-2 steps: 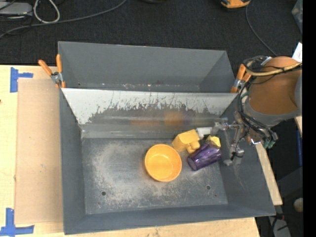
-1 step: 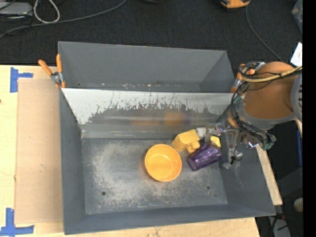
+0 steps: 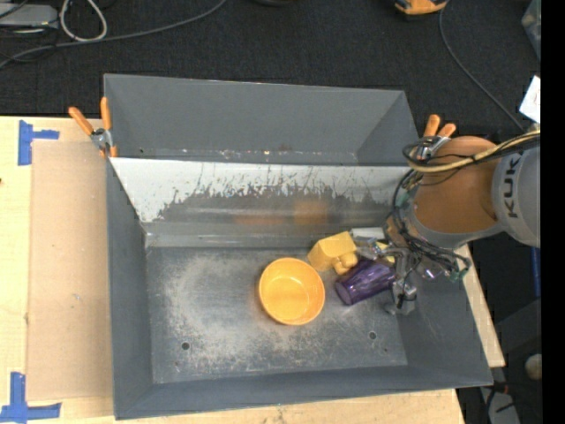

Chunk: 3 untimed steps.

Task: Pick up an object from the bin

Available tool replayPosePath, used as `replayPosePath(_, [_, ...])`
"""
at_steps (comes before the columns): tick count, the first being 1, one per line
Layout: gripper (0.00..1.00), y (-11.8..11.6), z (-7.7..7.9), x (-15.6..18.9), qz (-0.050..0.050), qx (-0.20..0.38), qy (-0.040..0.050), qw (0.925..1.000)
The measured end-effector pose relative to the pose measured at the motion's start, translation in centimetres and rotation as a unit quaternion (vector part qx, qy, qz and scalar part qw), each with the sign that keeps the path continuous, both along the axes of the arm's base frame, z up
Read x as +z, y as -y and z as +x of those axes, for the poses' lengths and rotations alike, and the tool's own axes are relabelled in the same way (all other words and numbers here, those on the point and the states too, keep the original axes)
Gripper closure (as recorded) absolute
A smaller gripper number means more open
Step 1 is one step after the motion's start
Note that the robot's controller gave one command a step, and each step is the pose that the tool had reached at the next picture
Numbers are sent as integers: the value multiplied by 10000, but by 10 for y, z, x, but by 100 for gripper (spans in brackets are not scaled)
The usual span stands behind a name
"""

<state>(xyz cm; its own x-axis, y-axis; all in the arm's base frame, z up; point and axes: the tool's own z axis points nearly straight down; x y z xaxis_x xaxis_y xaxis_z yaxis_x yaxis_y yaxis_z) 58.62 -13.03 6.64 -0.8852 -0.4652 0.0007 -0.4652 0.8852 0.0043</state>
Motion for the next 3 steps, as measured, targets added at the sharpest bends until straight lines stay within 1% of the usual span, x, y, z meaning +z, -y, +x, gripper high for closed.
replayPosePath(1, [100, -9, 3, 3, -1, 581, 42, 9983])
replayPosePath(3, [100, -10, 3, 4, 1, 586, 42, 9983])
